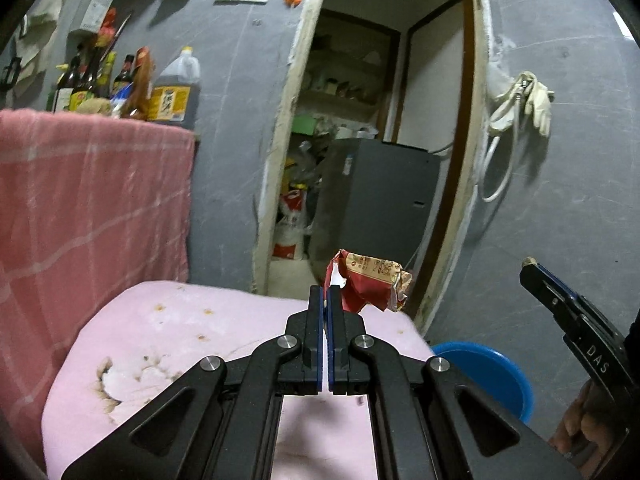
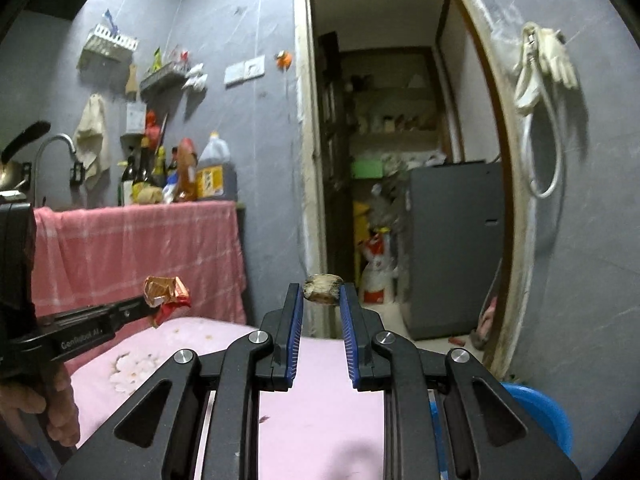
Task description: Collect trash
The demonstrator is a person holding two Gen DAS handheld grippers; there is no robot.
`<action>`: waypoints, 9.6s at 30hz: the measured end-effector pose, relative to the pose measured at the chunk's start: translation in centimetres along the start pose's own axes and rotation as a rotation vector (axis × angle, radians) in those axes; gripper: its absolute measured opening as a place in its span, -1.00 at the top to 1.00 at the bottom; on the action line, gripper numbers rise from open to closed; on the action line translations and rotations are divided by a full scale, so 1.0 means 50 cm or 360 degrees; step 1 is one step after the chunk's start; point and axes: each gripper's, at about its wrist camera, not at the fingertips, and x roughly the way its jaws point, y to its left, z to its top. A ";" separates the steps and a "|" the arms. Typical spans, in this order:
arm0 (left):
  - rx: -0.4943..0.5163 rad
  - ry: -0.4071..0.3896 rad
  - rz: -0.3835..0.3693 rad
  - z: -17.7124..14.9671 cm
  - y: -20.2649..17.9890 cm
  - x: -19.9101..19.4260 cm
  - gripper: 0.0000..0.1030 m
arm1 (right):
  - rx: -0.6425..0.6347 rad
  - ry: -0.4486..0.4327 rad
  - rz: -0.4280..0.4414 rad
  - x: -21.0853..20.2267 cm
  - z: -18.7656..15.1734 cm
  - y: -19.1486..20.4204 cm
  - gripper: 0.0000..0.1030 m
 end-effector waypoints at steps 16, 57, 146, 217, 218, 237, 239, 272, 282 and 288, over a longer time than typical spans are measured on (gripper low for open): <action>0.0123 -0.0038 -0.0206 0.009 -0.178 0.036 1.00 | 0.0084 -0.0139 -0.0224 -0.088 0.000 -0.123 0.67; 0.0158 0.0530 -0.0451 -0.147 -0.353 0.263 1.00 | 0.0408 0.0295 -0.0491 -0.073 -0.122 -0.341 0.65; 0.0130 0.0227 0.0005 -0.103 -0.235 0.168 -0.96 | 0.0260 0.0326 -0.0625 -0.070 -0.104 -0.307 -1.00; 0.0187 0.0037 0.0056 -0.265 -0.076 -0.321 -0.96 | 0.0019 0.0082 -0.0600 -0.402 -0.151 0.089 -1.00; 0.0181 0.0045 0.0057 -0.270 -0.075 -0.321 -0.96 | 0.0018 0.0088 -0.0606 -0.402 -0.159 0.091 -1.00; 0.0189 0.0065 0.0102 -0.310 -0.063 -0.307 -0.96 | 0.0059 0.0145 -0.0624 -0.397 -0.228 0.090 -1.00; 0.0192 0.0073 0.0103 -0.312 -0.062 -0.305 -0.96 | 0.0059 0.0148 -0.0626 -0.396 -0.229 0.089 -1.00; 0.0159 0.0102 0.0097 -0.314 -0.046 -0.303 -0.96 | 0.0043 0.0163 -0.0616 -0.391 -0.234 0.089 -1.00; 0.0159 0.0101 0.0098 -0.315 -0.047 -0.304 -0.96 | 0.0044 0.0164 -0.0616 -0.391 -0.234 0.089 -1.00; 0.0159 0.0101 0.0098 -0.315 -0.047 -0.304 -0.96 | 0.0045 0.0164 -0.0616 -0.391 -0.233 0.090 -1.00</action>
